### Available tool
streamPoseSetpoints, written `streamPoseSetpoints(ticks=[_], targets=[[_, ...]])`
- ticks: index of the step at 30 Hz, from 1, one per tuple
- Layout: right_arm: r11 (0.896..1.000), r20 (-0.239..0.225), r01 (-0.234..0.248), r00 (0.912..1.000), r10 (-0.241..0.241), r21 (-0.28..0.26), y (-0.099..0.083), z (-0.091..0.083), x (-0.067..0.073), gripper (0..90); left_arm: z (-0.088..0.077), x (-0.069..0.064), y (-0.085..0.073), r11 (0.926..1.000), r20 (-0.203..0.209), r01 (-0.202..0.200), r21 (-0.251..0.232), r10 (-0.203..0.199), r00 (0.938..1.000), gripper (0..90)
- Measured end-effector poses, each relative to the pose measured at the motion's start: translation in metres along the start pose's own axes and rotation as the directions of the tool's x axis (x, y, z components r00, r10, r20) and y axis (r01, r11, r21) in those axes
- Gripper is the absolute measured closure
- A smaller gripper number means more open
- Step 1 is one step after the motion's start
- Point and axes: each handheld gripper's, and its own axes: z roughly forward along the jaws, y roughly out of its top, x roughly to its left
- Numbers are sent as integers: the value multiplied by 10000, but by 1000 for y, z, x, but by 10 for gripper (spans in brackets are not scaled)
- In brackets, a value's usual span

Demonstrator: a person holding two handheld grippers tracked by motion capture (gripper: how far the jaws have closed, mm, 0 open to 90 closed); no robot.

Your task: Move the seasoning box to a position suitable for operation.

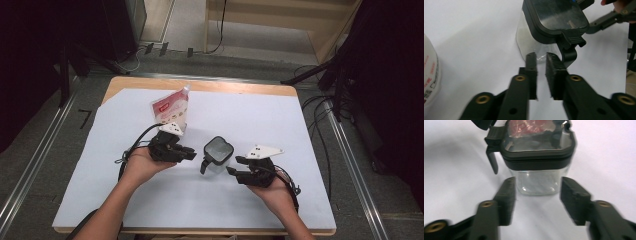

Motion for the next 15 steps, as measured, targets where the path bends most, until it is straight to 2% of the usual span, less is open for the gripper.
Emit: streamPoseSetpoints(ticks=[1, 2, 3, 7, 10, 12, 14, 15], targets=[[9998, -109, -184, 9998, 184, 58, 0, -1, -5, 642, 1, 1, 0, 9999, 68, -80, 85, 80, 9999, 894], [9995, -173, -307, 9994, 308, 92, -1, -1, -8, 692, 3, 2, 0, 9999, 88, -59, 145, 58, 9999, 900], [9993, -269, -347, 9990, 350, 123, -1, -2, -10, 736, 5, 3, 0, 9998, 229, -50, 167, 46, 9997, 900], [9987, -272, -503, 9984, 506, 96, 1, 0, -13, 900, 14, 5, 0, 9981, 360, -90, 607, 68, 9993, 900], [9987, -263, -504, 9984, 505, 53, 4, 3, -12, 900, 20, 6, 0, 9970, 423, -239, 736, 208, 9989, 900], [9983, -129, -568, 9983, 569, 131, 5, 6, -11, 900, 24, 4, -1, 9967, 434, -111, 799, 77, 9990, 900], [9977, -150, -653, 9977, 656, 187, 6, 7, -11, 900, 25, 4, -1, 9957, 395, -176, 909, 140, 9991, 900], [9973, -200, -708, 9973, 713, 212, 6, 10, -11, 900, 29, 2, 0, 9955, 500, -149, 935, 102, 9987, 900]])
